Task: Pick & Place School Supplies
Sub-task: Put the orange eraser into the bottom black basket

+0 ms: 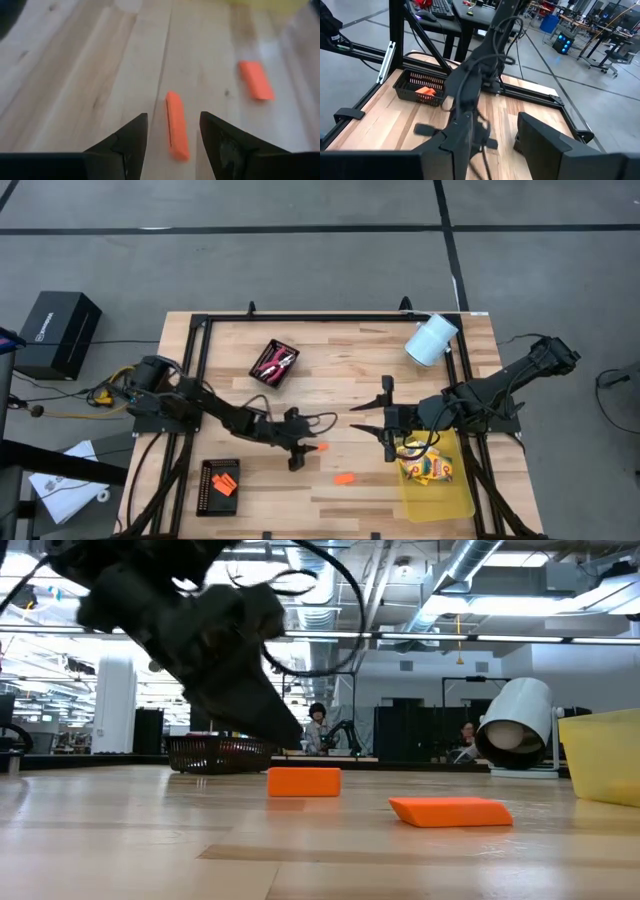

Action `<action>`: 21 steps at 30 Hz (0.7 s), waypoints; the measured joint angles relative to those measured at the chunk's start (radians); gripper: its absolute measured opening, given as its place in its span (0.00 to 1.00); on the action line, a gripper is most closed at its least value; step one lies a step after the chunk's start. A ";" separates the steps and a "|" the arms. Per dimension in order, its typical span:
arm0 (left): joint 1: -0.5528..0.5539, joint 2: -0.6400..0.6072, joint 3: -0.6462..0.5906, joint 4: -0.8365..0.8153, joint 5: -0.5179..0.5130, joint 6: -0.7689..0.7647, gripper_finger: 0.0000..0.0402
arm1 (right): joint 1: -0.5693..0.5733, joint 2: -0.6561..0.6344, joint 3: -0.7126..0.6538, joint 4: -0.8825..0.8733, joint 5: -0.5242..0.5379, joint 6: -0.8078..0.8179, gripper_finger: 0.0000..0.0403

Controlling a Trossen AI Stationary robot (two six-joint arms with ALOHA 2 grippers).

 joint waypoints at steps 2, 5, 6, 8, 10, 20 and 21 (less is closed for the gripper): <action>0.004 0.047 0.045 -0.041 0.000 0.020 0.44 | 0.000 0.000 0.000 0.000 0.000 0.000 0.37; 0.005 0.097 0.091 -0.091 0.008 0.026 0.44 | 0.000 0.000 0.000 -0.009 -0.001 0.013 0.36; 0.005 0.101 0.093 -0.104 0.008 0.025 0.44 | 0.001 0.000 0.000 -0.014 -0.001 0.017 0.36; 0.005 0.114 0.105 -0.096 0.008 0.024 0.44 | 0.006 0.000 0.000 -0.021 -0.001 0.018 0.36; 0.005 0.112 0.103 -0.105 0.009 0.022 0.44 | 0.007 0.000 0.000 -0.023 -0.001 0.018 0.37; -0.006 0.132 0.104 -0.116 0.043 -0.026 0.44 | 0.006 0.000 0.000 -0.030 -0.002 0.018 0.36; -0.007 0.132 0.104 -0.117 0.042 -0.026 0.44 | 0.006 0.000 0.000 -0.031 -0.002 0.018 0.36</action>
